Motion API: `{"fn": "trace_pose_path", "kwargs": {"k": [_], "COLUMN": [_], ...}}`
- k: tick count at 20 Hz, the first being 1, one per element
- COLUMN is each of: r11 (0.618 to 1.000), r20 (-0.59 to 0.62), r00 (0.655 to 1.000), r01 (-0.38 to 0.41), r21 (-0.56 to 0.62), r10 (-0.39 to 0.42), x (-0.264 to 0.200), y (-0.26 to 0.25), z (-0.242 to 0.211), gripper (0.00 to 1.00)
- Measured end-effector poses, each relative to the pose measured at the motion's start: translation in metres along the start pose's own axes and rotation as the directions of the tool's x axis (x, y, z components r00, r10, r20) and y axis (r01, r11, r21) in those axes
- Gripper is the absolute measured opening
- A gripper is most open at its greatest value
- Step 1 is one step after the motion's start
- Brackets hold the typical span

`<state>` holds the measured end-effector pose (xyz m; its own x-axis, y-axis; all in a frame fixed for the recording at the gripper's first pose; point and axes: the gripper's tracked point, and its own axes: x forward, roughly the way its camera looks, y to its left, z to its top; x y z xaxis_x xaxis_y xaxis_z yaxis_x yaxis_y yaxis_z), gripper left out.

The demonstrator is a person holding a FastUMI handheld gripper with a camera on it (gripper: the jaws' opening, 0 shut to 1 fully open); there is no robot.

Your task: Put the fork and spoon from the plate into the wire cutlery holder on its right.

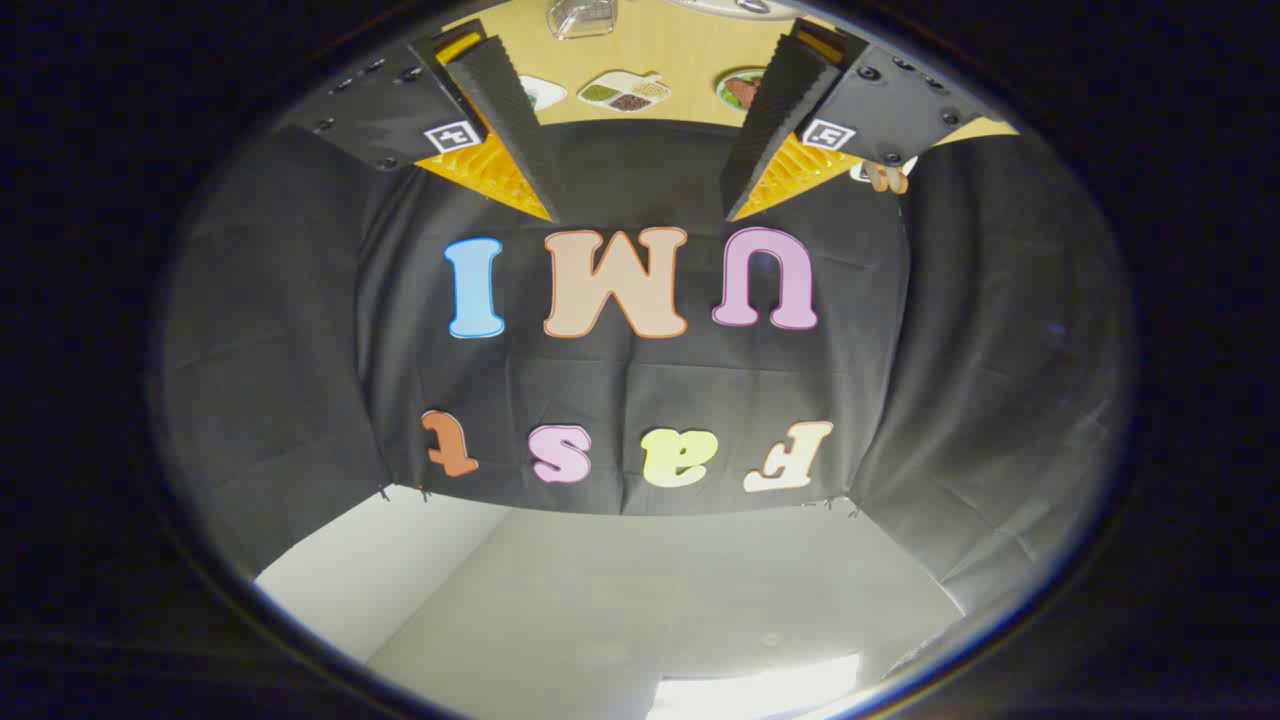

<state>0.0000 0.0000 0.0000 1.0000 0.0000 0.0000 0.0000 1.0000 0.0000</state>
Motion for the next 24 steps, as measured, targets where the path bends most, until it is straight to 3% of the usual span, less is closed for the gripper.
{"fn": "trace_pose_path", "kwargs": {"k": [24], "r11": [0.998], "r20": [-0.054], "r00": [0.998], "r01": [-0.041], "r21": [-0.043], "r10": [0.039], "x": [0.011], "y": [0.021], "z": [-0.014], "gripper": [0.99]}}
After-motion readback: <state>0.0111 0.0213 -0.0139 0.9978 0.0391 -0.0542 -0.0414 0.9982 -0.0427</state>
